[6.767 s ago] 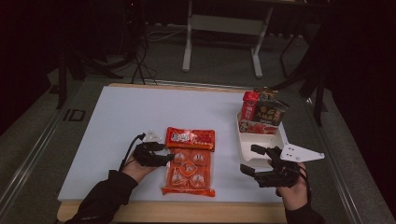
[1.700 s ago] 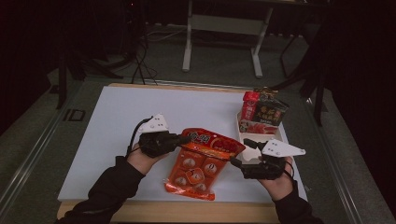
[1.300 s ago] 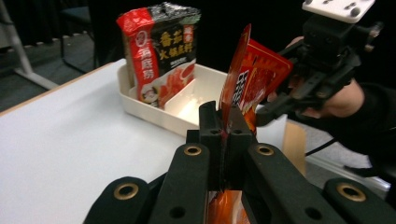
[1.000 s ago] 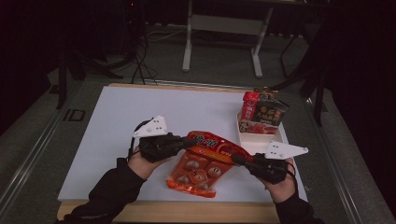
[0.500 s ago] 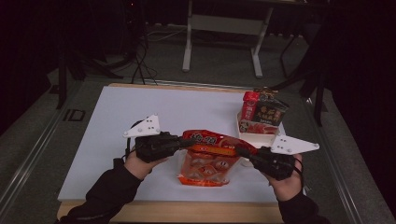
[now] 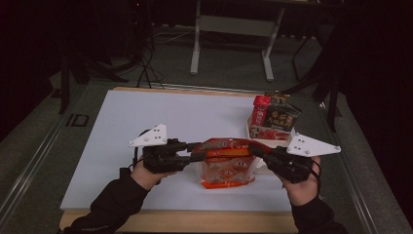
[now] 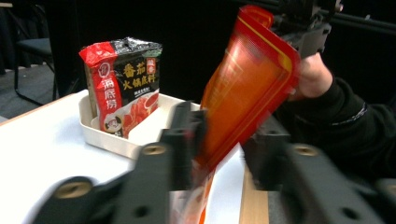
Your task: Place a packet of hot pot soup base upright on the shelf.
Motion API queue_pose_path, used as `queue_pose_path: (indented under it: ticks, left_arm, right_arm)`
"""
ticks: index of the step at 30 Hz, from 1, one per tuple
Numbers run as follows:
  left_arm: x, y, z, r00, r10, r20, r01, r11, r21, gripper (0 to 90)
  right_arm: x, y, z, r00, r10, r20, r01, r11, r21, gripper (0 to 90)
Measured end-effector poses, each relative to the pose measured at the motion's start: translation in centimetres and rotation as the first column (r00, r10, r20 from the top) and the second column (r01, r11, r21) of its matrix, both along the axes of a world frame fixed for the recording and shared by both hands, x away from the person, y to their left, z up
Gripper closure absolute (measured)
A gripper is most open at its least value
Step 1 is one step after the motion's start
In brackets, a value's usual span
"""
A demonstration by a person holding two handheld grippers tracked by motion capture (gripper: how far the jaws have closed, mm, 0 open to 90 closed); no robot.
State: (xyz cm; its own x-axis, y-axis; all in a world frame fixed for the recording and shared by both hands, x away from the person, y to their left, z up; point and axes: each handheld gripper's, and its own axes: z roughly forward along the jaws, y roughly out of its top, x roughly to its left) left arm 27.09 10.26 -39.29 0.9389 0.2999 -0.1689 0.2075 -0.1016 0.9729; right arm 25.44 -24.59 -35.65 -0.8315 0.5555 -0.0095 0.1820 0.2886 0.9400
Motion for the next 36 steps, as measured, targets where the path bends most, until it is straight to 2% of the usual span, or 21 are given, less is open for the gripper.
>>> queue_pose_path:
  ticks: [2,8,10,12,13,15,17,19,27,31,36]
  left_arm:
    - [-0.1,0.0,0.1,0.9999,-0.001,0.013,0.001,1.0,-0.009,59.4]
    - [-0.6,0.2,0.0,0.9986,0.047,0.026,-0.047,0.9988,-0.017,31.4]
    - [-0.6,0.4,0.0,0.9975,0.069,0.014,-0.069,0.9975,-0.019,23.5]
    - [-0.7,0.6,-0.2,0.9972,0.069,0.029,-0.069,0.9976,-0.008,13.0]
    - [-0.8,0.6,-0.3,0.9957,0.087,0.034,-0.087,0.9962,-0.002,12.5]
    - [-0.8,0.9,-0.6,0.9948,0.096,0.034,-0.096,0.9952,-0.019,8.9]
    - [-0.8,1.1,-0.9,0.9922,0.118,0.04,-0.118,0.993,-0.008,7.6]
    - [-0.9,1.4,-1.2,0.9903,0.133,0.041,-0.132,0.9911,-0.013,6.8]
    - [-1.4,2.6,-3.4,0.9878,0.15,0.04,-0.151,0.9886,0.004,6.7]
    - [-1.6,3.4,-4.5,0.9861,0.166,0.004,-0.166,0.9861,0.011,6.7]
    - [-2.0,4.3,-5.7,0.982,0.188,-0.015,-0.188,0.9819,0.024,6.7]
  right_arm:
    - [0.1,-0.1,0.3,1.0,-0.003,-0.002,0.003,1.0,0.001,90.0]
    - [0.3,-0.3,1.0,0.9999,-0.01,-0.007,0.011,1.0,0.018,90.0]
    - [0.4,-0.4,1.3,0.9999,-0.012,-0.005,0.012,1.0,0.024,90.0]
    - [0.5,-0.5,1.6,0.9998,-0.02,0.01,0.02,0.999,0.026,90.0]
    - [0.5,-0.5,1.8,0.9998,-0.019,0.007,0.018,0.999,0.029,90.0]
    - [0.6,-0.7,2.3,0.9995,-0.028,0.016,0.027,0.999,0.041,90.0]
    - [0.8,-0.8,2.8,0.9995,-0.028,0.013,0.027,0.998,0.054,90.0]
    - [0.9,-0.8,3.3,0.9989,-0.034,0.031,0.033,0.998,0.048,90.0]
    - [1.7,-1.9,5.2,0.9951,-0.077,0.062,0.073,0.995,0.073,90.0]
    - [2.2,-2.6,5.7,0.9915,-0.106,0.076,0.1,0.992,0.075,90.0]
    - [2.9,-3.7,6.5,0.9883,-0.129,0.08,0.124,0.99,0.072,90.0]
